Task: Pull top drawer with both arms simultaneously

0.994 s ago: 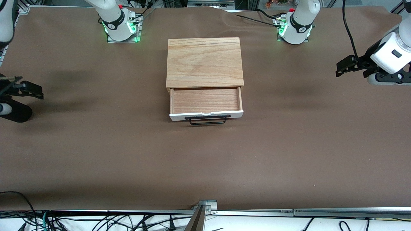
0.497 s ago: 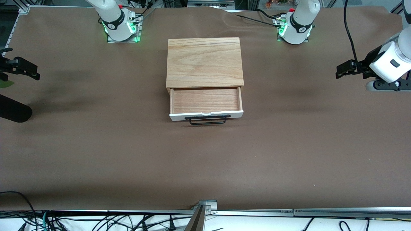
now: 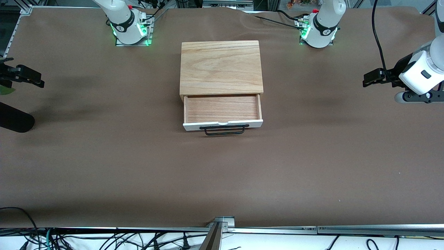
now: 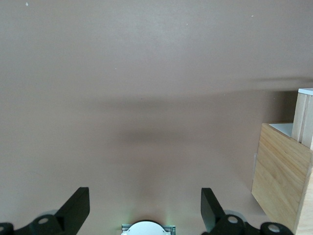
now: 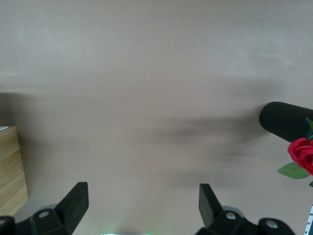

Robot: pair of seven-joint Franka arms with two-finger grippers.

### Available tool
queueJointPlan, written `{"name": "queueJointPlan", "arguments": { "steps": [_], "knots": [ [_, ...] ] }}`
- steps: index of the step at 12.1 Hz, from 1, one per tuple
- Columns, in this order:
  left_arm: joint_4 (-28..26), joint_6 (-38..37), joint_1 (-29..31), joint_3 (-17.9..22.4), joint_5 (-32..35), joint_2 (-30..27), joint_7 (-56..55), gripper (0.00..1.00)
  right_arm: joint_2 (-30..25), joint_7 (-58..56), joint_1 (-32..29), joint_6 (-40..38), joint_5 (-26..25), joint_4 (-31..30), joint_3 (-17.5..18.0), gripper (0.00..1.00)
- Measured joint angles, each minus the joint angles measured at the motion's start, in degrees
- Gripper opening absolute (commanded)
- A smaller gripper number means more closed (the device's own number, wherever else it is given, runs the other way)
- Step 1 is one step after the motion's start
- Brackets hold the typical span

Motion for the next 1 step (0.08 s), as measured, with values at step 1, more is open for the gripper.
{"name": "queueJointPlan", "arguments": {
  "steps": [1],
  "knots": [
    [0.0,-0.1,0.3,0.0,0.0,0.0,0.0,1.0,0.1,0.0,0.0,0.0,0.0,0.0,0.1,1.0]
  ]
}}
